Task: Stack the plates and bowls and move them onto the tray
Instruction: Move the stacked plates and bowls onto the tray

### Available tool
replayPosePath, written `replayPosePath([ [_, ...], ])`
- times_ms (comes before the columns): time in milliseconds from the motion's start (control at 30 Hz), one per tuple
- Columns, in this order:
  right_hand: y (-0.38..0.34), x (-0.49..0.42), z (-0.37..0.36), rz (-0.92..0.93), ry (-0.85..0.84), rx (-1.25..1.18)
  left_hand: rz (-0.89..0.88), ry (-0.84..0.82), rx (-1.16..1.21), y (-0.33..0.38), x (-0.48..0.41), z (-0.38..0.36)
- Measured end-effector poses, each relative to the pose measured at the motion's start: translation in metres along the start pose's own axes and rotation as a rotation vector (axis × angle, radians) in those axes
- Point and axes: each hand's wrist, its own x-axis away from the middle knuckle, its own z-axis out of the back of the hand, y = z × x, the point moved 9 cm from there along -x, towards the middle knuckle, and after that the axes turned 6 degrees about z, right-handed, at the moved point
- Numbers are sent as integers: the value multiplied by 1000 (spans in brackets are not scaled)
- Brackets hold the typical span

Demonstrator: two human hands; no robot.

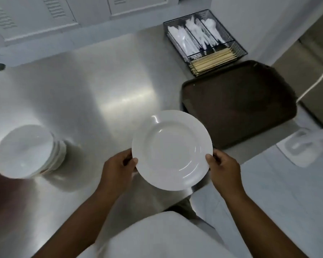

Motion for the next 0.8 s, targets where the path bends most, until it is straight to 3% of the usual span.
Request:
replayPosePath([
  [200, 32, -95, 122, -21, 182, 2, -128, -53, -114, 141, -56, -114],
  [433, 84, -199, 225, -100, 323, 104, -244, -61, -309, 249, -126, -241],
  [800, 124, -272, 256, -183, 303, 173, -167, -181, -295, 281, -179, -320],
])
